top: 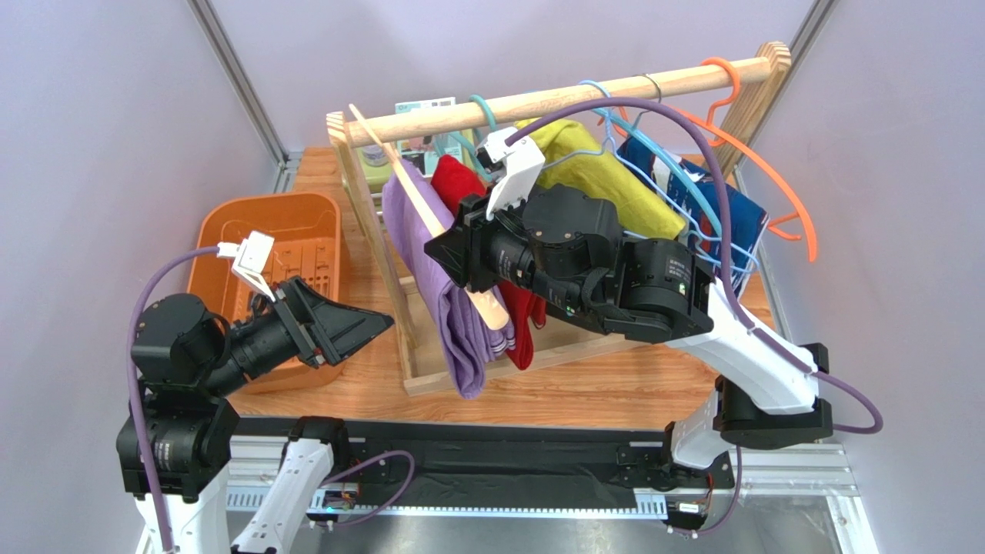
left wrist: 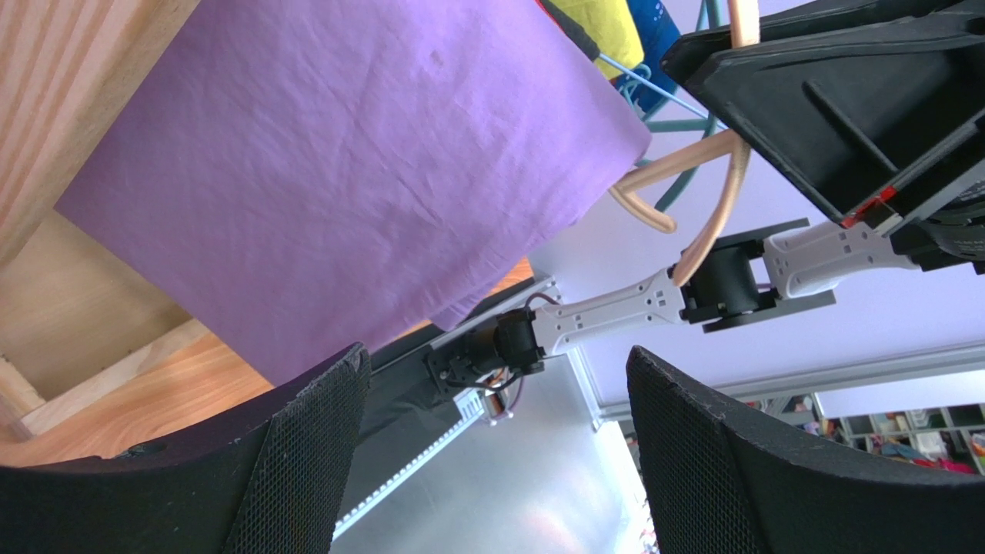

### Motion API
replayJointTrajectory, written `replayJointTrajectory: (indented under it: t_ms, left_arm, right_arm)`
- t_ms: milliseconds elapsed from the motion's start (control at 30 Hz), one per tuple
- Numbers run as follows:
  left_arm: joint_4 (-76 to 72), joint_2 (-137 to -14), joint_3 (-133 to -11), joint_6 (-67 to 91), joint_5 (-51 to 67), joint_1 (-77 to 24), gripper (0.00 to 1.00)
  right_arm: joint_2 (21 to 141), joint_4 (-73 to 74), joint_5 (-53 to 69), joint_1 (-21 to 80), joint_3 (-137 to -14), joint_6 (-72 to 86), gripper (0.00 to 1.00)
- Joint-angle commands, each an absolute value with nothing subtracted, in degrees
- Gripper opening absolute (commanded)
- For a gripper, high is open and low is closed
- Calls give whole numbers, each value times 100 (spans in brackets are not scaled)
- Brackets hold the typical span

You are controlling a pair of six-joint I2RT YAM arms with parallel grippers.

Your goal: Remove the trousers from the hanger

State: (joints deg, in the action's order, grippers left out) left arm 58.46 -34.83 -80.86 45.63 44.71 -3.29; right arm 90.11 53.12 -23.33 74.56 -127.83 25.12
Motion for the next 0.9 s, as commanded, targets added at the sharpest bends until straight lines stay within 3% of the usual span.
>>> replayJointTrajectory:
  t_ms: [0, 300, 467, 867]
  left_arm:
    - [5713, -3551, -8279, 4456, 4597, -308, 87]
    - [5792, -3603, -8341, 4377, 4570, -308, 86]
    - [5906, -3700, -8499, 4289, 4579, -308, 86]
    - [5634, -3542, -8253, 4623, 4729, -308, 85]
  right_arm:
    - [8824, 3894, -2417, 7471, -13043, 2153, 0]
    - [8667, 3357, -2285, 7462, -12569, 2188, 0]
    - [8078, 2998, -2416, 7445, -11480, 2417, 0]
    - [8604, 3067, -2452, 7128, -12410, 3084, 0]
